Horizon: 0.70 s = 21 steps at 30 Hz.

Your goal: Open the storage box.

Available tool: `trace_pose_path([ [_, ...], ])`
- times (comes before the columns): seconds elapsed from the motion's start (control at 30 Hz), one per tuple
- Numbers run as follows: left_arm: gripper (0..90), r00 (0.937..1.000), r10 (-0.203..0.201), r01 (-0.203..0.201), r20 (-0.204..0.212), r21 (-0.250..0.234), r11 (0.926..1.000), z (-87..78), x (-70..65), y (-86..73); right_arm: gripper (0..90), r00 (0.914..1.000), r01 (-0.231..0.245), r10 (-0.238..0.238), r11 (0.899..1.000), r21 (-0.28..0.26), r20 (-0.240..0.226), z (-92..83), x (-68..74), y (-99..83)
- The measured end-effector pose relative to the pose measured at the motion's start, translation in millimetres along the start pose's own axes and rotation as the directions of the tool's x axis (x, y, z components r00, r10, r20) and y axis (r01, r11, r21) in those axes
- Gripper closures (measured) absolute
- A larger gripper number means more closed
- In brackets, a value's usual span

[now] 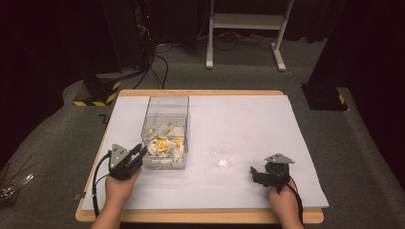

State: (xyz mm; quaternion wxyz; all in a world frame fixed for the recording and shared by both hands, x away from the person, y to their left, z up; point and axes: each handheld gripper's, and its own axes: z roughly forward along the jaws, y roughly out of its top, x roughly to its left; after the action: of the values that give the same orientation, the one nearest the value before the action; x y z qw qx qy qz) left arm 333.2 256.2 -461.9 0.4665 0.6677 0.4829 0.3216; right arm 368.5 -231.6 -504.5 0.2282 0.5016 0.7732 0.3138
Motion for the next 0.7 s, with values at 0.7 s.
trace_pose_path([
  [0.7,76.3,1.0000,0.003,-0.003,-0.005,0.013,0.9999,-18.4,-6.8,-7.5,14.2,1.0000,0.000,0.000,1.000,-0.001,0.002,-0.1,0.4,-0.1],
])
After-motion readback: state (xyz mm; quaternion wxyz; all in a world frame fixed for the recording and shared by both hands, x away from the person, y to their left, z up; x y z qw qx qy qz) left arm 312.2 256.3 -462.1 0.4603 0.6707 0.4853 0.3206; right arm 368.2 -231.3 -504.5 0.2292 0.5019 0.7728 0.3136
